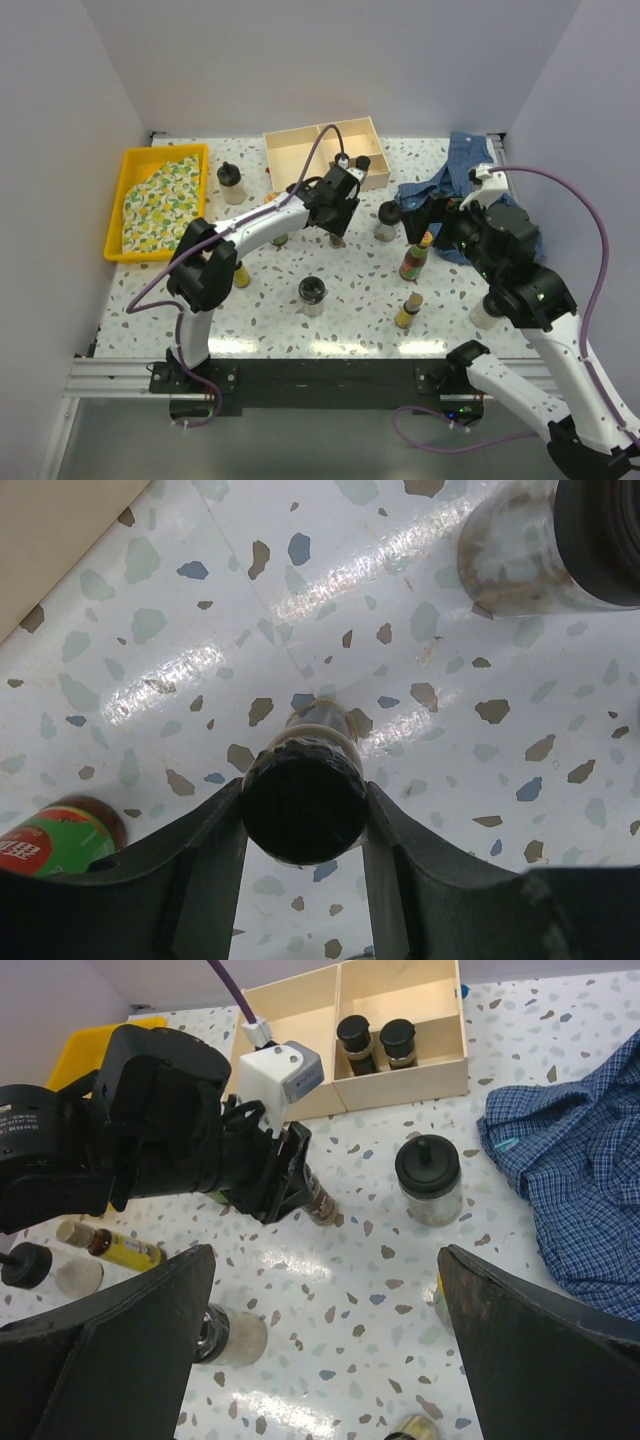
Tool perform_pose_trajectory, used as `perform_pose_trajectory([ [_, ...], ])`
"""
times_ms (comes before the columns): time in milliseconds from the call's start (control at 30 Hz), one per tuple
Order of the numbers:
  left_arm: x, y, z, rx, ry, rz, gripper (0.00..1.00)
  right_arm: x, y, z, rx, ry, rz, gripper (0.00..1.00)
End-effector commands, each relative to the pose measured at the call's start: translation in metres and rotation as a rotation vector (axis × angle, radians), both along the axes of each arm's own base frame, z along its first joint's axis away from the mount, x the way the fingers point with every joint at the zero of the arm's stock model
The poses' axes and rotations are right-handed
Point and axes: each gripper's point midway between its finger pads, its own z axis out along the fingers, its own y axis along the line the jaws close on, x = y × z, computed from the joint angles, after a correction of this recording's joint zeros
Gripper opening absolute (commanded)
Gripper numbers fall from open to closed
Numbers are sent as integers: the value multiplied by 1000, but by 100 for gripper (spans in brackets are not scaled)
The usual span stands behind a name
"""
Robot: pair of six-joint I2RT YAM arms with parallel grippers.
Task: Organize the condiment bottles
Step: Place the bottle at the center of the board.
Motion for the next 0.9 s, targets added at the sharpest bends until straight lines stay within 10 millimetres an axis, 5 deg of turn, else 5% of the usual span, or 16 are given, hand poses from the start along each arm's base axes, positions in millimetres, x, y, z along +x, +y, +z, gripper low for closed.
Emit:
perform_pose_trajectory([
  [0, 3, -6, 12, -46, -30, 27, 54, 0, 0, 6, 3, -13, 2, 99],
  [133, 4, -3, 31, -74, -64, 59, 72, 1, 3, 7, 9, -6, 10, 99],
  [333, -2, -10, 94, -217, -139, 30, 100, 6, 20, 2, 37, 39, 63, 97],
  [567, -23, 15, 175, -342, -293, 35, 100, 25, 38, 4, 82, 80, 80, 89],
  [867, -56, 97, 213, -320, -547, 115, 100, 64, 74, -25, 80, 225, 124, 77],
])
